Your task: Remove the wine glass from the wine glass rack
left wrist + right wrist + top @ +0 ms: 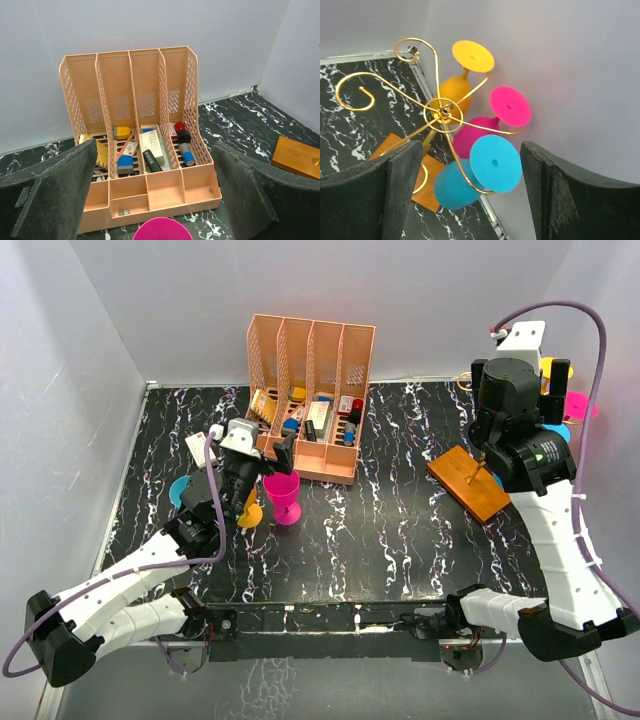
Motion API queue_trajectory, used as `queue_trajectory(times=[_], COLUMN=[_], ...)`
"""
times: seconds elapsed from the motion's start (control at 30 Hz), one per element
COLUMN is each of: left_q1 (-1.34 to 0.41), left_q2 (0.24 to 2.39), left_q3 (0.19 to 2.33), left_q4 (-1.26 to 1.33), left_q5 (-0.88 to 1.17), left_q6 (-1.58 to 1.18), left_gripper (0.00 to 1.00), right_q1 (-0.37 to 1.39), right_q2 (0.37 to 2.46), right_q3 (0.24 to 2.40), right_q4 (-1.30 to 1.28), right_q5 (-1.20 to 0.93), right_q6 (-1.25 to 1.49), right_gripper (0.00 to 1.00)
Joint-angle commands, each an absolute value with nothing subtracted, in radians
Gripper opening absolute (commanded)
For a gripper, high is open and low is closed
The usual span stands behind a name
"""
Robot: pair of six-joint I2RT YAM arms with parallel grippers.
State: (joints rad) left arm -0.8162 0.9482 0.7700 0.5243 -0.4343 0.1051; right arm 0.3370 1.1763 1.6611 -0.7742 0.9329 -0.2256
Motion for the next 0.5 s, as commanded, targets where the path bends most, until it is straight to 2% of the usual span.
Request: queue_trajectory(times=[0.0, 0.07, 0.27, 0.4, 0.47], left_q1=[-0.825, -0.825, -0.826, -0.827, -0.833], left_q2=[0.897, 0.892, 0.874, 0.863, 0.857], left_q3=[0.774, 0.775, 0.773, 0.774, 0.772], left_q4=[0.567, 0.565, 0.563, 0.563, 0.562], left_q5=[-0.456, -0.458, -0.457, -0.468, -0.473], left_q6=[0.137, 0.138, 0.14, 0.143, 0.148], left_gripper=[0.97, 0.97, 0.97, 0.97, 0.97], right_q1=[0.32, 0.308, 0.273, 0.232, 0.223], right_q2=[1.185, 1.191, 1.227, 1.241, 1.254], right_q3=[1.714, 1.726, 1.749, 1.721, 1.732], right_q4=[-0.887, -0.922, -1.066, -1.074, -1.069], right_q5=[1.028, 1.023, 0.944, 0.959, 0.982], right_q6=[-0.158, -0.128, -0.006, 0.01, 0.005], right_gripper=[0.83, 0.78, 0.77, 0.77, 0.72])
